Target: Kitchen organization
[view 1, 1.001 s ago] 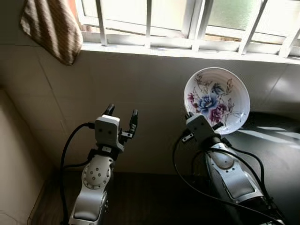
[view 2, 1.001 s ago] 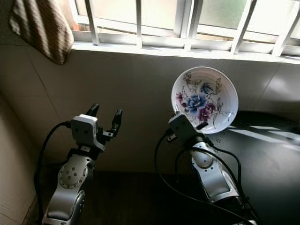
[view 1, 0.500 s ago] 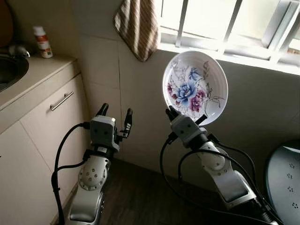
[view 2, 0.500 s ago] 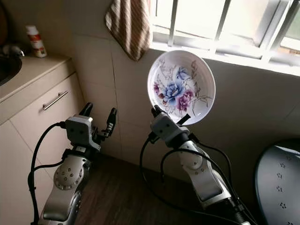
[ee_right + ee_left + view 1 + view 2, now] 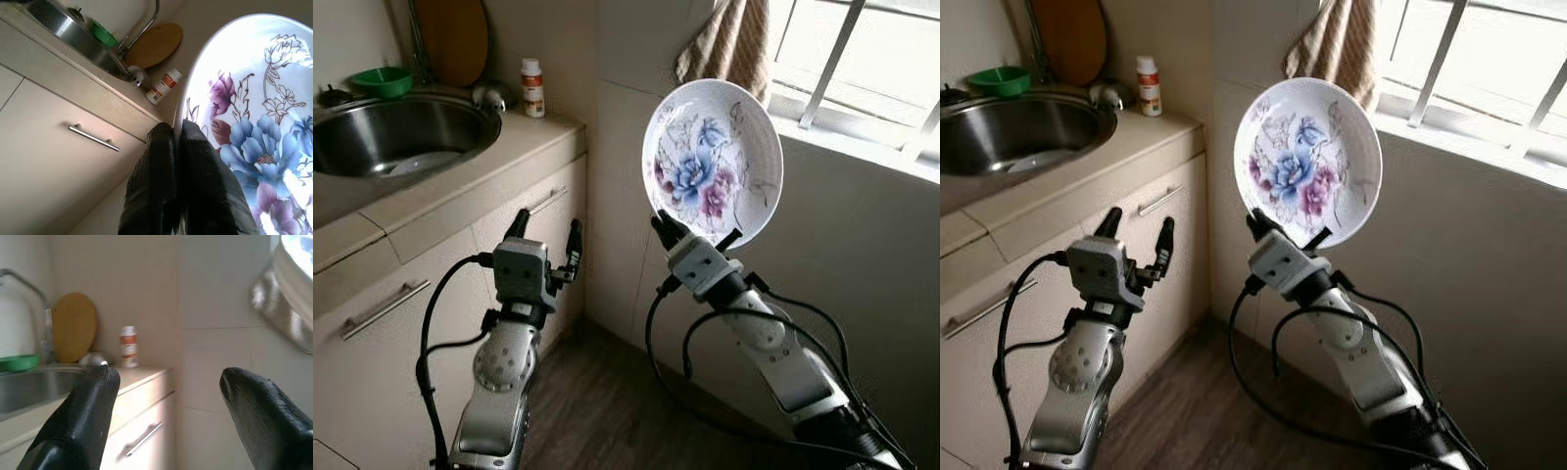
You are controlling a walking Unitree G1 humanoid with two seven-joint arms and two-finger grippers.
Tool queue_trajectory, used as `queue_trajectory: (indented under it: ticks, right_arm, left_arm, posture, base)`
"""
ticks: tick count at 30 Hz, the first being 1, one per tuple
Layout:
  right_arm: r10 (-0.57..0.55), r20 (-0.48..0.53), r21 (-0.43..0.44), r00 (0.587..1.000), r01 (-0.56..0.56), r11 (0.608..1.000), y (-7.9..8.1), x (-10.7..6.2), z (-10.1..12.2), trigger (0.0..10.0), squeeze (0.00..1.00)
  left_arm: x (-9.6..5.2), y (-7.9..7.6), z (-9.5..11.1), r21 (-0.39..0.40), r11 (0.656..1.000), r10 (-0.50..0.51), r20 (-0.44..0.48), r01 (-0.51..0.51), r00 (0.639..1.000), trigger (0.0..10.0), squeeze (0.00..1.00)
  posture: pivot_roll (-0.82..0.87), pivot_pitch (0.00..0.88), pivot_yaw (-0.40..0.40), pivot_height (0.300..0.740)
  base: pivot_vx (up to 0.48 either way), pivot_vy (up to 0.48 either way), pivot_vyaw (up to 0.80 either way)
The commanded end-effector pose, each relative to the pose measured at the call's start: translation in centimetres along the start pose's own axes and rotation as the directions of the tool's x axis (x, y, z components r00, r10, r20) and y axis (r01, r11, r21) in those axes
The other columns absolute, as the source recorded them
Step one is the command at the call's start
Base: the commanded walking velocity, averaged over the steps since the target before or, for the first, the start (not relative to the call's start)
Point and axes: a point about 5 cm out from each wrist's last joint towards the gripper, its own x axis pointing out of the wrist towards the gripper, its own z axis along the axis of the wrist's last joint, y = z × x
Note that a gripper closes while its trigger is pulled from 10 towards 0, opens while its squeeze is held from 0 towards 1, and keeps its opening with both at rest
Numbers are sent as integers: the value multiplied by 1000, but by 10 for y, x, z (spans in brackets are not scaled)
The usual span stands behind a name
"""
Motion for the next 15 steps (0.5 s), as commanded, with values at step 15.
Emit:
queue_trajectory:
  ticks: [15]
  right_arm:
    - [7,72,-26,997,-5,1000,0,8,9,0,0]
  left_arm:
    - [2,4,4,18,1000,23,22,-23,1000,10000,0]
  posture:
    - [44,0,-77,740]
  base:
    - [466,0,800]
